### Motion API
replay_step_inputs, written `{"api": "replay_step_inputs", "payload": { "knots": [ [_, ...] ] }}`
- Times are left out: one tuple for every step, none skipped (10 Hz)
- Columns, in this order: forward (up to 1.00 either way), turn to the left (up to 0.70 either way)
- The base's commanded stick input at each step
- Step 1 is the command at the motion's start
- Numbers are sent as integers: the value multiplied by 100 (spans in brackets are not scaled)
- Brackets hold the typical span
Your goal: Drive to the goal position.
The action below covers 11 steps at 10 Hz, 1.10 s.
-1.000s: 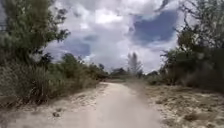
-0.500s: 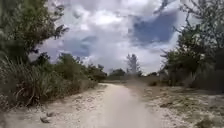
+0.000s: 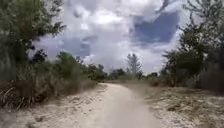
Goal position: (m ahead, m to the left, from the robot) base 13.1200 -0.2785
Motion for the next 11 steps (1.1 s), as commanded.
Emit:
{"api": "replay_step_inputs", "payload": {
  "knots": [
    [50,0],
    [50,0],
    [50,0],
    [50,0],
    [50,0],
    [50,0],
    [50,0],
    [50,0],
    [50,0],
    [50,0],
    [50,0]
  ]
}}
